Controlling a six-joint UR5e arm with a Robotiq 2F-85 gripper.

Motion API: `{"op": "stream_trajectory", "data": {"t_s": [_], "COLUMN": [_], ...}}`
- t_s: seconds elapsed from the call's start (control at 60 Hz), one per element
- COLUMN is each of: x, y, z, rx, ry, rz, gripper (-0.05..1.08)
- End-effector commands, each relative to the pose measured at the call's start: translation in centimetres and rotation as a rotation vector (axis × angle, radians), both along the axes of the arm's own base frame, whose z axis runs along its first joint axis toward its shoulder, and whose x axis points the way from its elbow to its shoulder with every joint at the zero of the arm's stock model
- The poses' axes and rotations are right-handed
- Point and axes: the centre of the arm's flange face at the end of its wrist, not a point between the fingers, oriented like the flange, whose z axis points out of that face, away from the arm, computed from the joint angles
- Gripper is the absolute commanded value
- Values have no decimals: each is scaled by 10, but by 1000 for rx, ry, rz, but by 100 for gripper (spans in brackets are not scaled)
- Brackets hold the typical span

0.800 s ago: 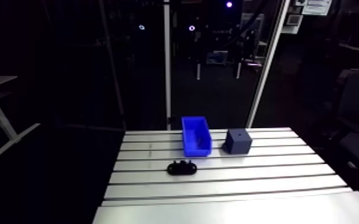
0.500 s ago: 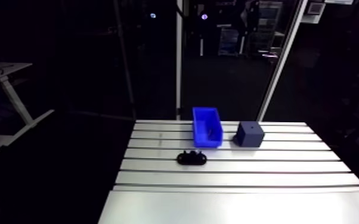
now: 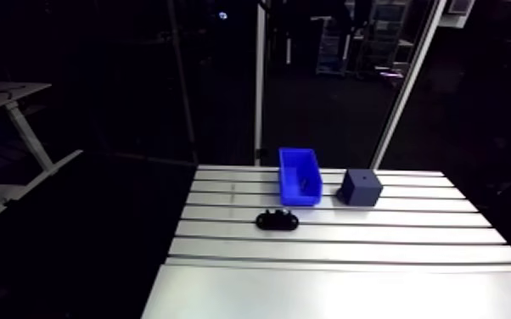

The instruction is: Pick up the M10 bolt and insert it into the hole until fully seated.

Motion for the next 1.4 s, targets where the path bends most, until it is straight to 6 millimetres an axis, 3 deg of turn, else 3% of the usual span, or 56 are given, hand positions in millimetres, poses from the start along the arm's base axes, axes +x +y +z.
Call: {"op": "stream_trajectory", "data": {"t_s": [0.017, 0.417, 0.65, 0.883, 1.4], "x": [1, 13, 24, 33, 28], "y": [0, -2, -2, -2, -9], "z": [-4, -36, -74, -127, -179], "rx": [-1, -13, -12, -23, -103], "ry": [-8, 34, 50, 77, 103], "rz": [-1, -8, -3, -3, -20], "gripper": [0, 0, 0, 0, 0]}}
